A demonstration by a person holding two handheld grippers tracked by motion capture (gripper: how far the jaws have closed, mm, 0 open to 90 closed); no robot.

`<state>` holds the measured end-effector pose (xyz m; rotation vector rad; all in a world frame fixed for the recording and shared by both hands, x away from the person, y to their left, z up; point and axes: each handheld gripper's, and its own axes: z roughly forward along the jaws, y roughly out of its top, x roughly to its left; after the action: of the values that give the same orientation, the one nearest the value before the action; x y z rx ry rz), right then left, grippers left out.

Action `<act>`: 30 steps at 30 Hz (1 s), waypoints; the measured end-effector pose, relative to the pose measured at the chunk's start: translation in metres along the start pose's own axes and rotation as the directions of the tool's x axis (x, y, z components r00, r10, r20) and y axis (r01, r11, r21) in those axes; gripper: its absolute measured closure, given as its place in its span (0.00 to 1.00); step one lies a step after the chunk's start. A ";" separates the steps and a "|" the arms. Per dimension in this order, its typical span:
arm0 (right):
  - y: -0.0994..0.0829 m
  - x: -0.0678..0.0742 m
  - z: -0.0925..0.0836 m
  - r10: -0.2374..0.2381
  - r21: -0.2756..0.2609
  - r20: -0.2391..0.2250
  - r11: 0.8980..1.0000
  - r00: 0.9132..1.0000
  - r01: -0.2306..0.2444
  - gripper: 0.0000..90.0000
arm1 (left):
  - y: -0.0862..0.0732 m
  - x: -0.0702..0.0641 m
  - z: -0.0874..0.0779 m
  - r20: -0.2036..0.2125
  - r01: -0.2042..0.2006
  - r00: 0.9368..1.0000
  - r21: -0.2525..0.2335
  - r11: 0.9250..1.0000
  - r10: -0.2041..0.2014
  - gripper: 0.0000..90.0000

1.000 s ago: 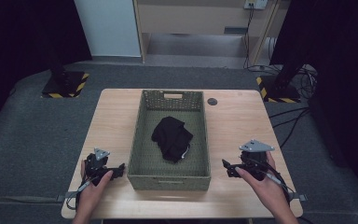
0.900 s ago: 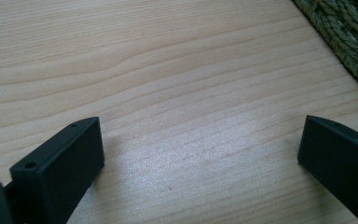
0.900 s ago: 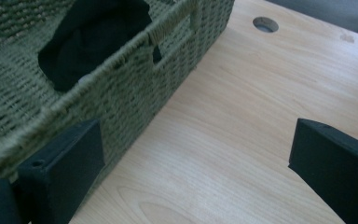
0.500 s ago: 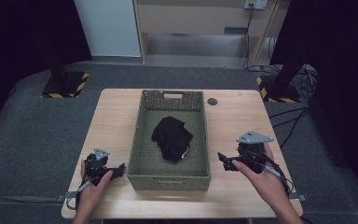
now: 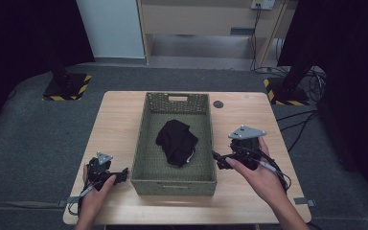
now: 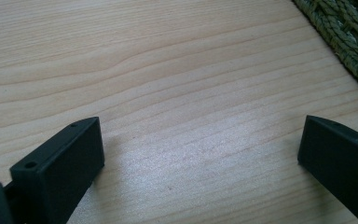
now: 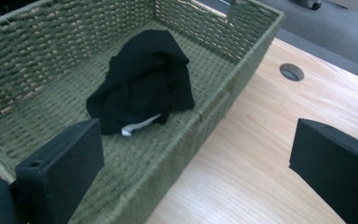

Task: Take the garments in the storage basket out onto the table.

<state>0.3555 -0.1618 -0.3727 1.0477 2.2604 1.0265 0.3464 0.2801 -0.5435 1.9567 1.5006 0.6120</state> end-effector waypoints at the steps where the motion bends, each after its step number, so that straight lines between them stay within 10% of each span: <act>1: 0.003 0.002 0.001 -0.001 0.000 -0.003 1.000 1.000 0.001 0.03 | 0.000 0.000 0.000 0.000 0.000 1.000 0.000 1.000 0.000 0.00; 30: 0.048 0.034 0.052 -0.023 0.026 -0.066 0.999 0.998 0.025 0.04 | 0.000 0.000 0.000 -0.001 0.000 1.000 0.000 1.000 0.000 0.00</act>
<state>0.3900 -0.0907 -0.3710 1.0086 2.3398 1.0381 0.3463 0.2801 -0.5434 1.9566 1.5014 0.6125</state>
